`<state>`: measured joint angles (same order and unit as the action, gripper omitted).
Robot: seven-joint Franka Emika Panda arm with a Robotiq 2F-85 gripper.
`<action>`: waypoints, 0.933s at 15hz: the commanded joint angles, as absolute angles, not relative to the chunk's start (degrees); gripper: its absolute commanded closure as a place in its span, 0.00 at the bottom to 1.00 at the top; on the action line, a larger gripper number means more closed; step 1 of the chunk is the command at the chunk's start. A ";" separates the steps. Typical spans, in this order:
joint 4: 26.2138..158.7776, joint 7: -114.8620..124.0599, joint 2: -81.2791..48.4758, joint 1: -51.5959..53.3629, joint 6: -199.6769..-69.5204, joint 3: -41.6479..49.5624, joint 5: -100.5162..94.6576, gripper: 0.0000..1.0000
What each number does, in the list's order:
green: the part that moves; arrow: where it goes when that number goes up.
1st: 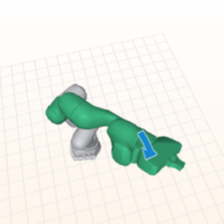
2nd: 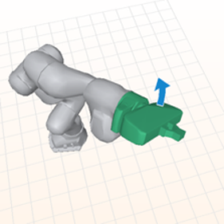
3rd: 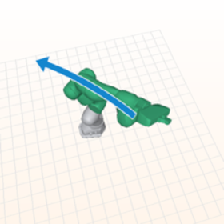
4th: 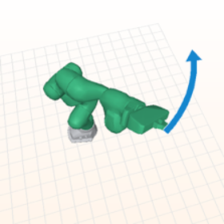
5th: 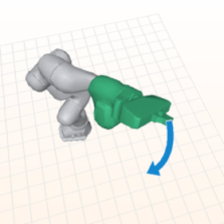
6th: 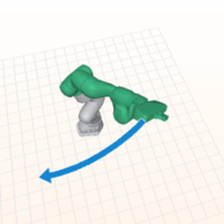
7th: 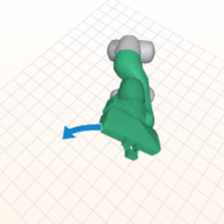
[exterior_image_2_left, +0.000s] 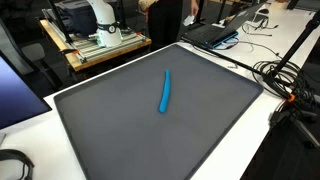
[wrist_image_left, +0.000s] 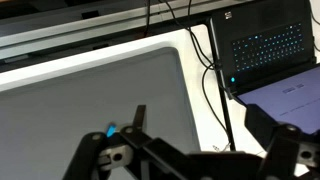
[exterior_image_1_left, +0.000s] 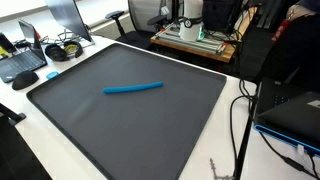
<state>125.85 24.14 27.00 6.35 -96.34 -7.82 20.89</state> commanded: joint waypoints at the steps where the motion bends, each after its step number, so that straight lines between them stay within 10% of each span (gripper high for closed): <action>1: 125.65 23.86 27.00 5.40 -96.03 -8.54 21.18 0.00; 14: 115.19 6.90 19.63 10.74 -100.23 -11.96 20.29 0.00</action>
